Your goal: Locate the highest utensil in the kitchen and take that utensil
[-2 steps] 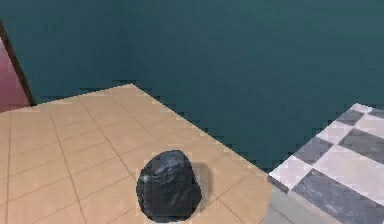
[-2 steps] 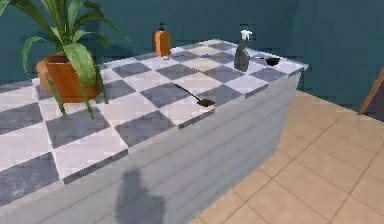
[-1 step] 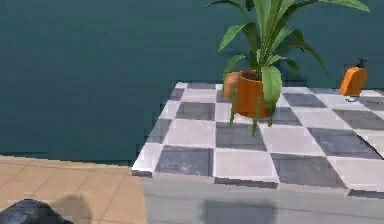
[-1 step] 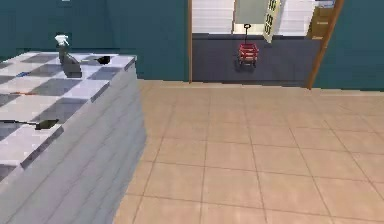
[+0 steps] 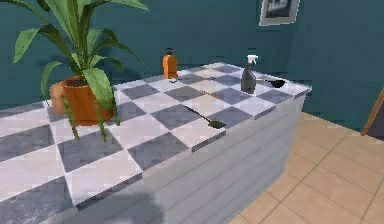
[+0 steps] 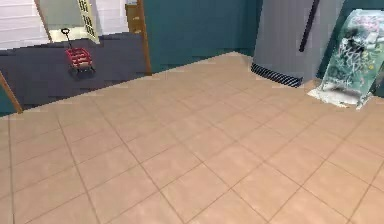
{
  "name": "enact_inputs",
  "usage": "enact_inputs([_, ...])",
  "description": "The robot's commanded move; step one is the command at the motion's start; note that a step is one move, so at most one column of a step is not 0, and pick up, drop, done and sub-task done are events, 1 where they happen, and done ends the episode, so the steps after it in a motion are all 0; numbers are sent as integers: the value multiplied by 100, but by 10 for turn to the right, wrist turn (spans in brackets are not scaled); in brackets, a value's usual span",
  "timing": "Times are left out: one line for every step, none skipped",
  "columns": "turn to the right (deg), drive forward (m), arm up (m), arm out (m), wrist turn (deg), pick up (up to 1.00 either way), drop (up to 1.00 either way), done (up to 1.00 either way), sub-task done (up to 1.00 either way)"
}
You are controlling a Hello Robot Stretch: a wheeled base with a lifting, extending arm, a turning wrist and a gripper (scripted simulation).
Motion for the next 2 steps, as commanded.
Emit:
enact_inputs([300, 0, 0, 0, 0, 0, 0, 0, 0])
enact_inputs([0, 90, 0, 0, 0, 0, 0, 0, 0])
